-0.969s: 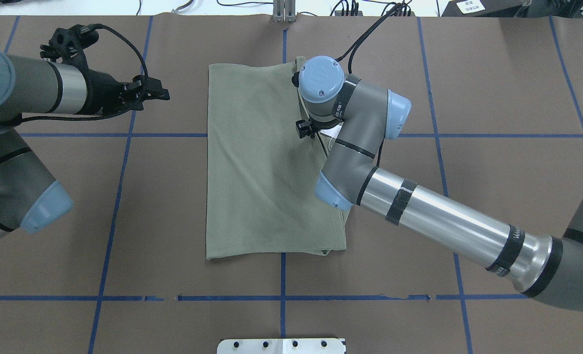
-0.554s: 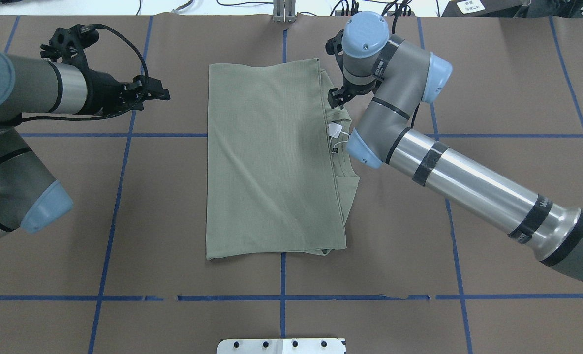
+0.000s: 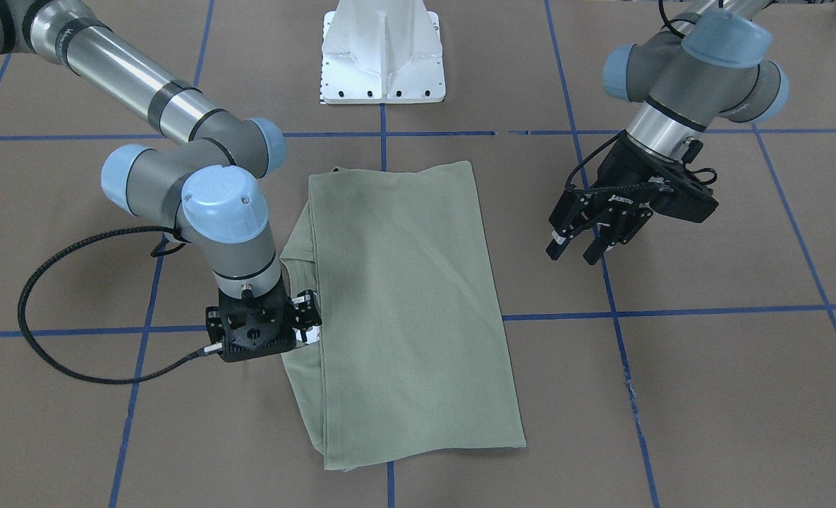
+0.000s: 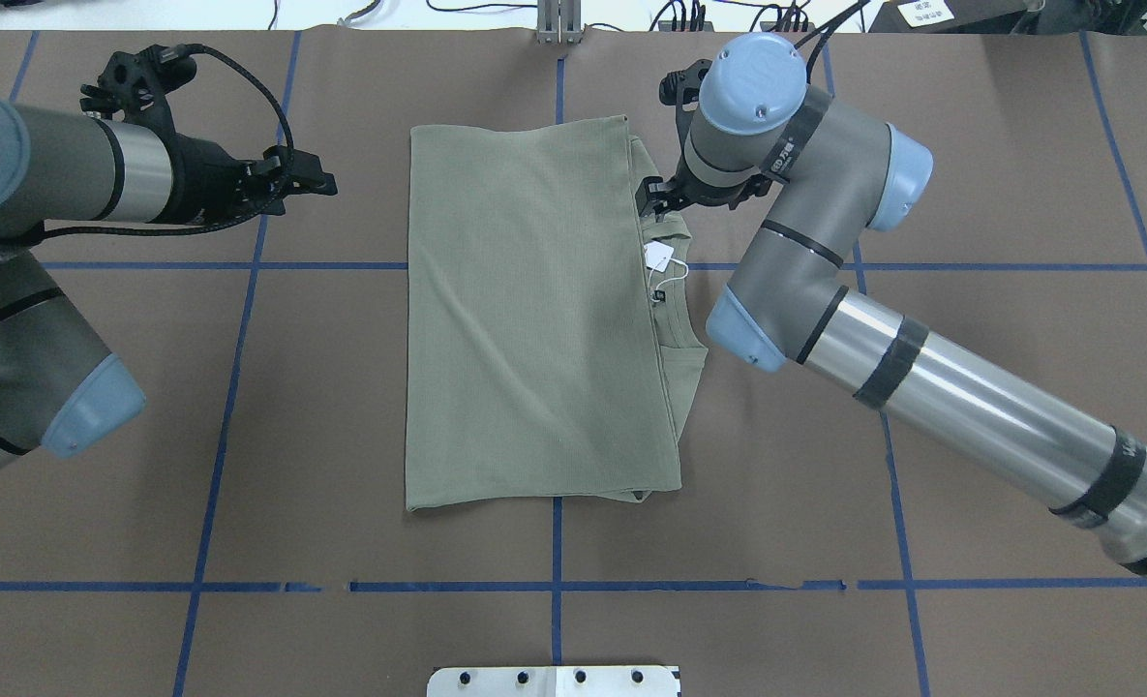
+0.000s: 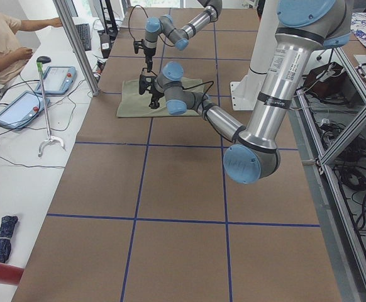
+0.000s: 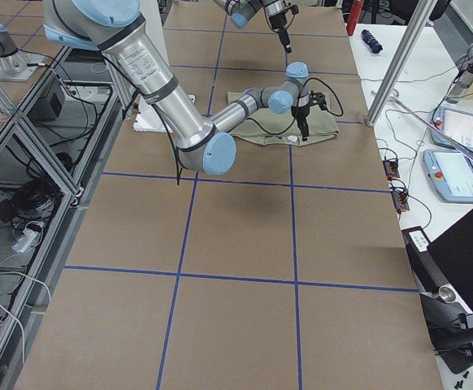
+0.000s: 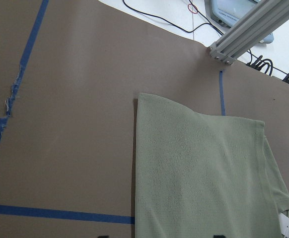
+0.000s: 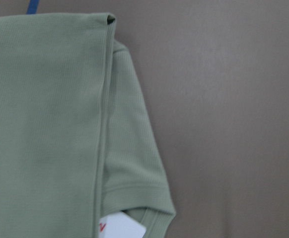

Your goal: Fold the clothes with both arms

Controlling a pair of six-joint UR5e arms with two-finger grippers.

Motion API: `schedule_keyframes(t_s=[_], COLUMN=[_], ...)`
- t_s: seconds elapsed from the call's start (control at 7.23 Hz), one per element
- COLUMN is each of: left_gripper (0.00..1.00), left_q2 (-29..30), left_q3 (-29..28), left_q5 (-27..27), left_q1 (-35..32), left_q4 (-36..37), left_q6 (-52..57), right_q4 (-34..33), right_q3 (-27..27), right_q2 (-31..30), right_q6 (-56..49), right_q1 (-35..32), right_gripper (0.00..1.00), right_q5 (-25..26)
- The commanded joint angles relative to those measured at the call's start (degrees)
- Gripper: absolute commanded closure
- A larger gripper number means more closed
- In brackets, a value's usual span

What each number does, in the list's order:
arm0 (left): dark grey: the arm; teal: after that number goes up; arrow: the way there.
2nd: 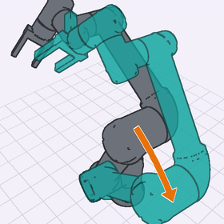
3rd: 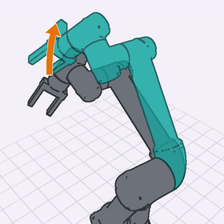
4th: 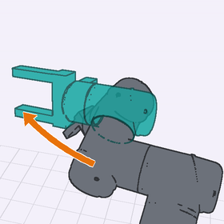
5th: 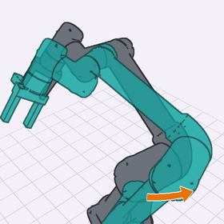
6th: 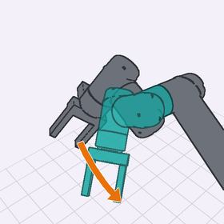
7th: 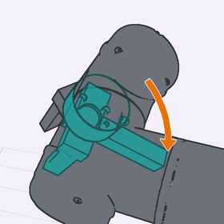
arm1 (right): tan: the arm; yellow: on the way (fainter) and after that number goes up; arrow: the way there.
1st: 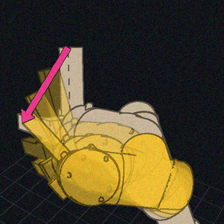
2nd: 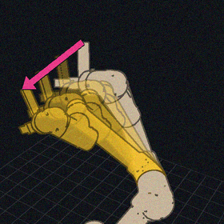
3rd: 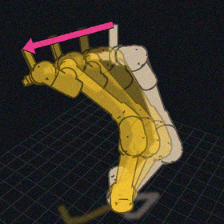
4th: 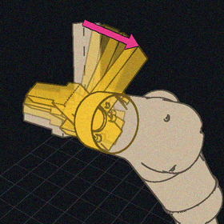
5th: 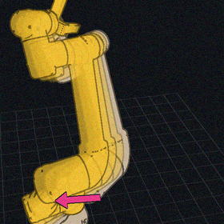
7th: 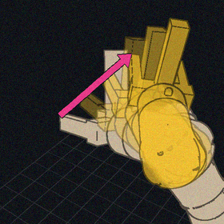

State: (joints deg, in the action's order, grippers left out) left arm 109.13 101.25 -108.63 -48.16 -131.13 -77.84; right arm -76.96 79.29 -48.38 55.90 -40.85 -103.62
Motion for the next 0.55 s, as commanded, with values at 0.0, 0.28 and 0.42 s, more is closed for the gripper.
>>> schedule_keyframes(t_s=[0.0,0.28,0.42], left_gripper=[0.24,0.24,0.24], left_q2=[-0.1,-0.2,-0.1], left_q3=[0.0,0.0,0.1], left_q5=[0.0,0.0,0.0], left_q1=[0.0,0.0,0.0], left_q4=[0.0,0.0,0.0], left_q6=[0.0,-0.1,-0.1], right_q4=[0.0,-0.1,-0.1], right_q3=[11.5,19.5,23.3], right_q2=[-5.8,-11.6,-14.7], right_q6=[21.7,37.1,43.8], right_q1=[8.6,15.2,18.0], right_gripper=[0.0,0.0,0.0], right_q5=[8.7,14.5,15.7])
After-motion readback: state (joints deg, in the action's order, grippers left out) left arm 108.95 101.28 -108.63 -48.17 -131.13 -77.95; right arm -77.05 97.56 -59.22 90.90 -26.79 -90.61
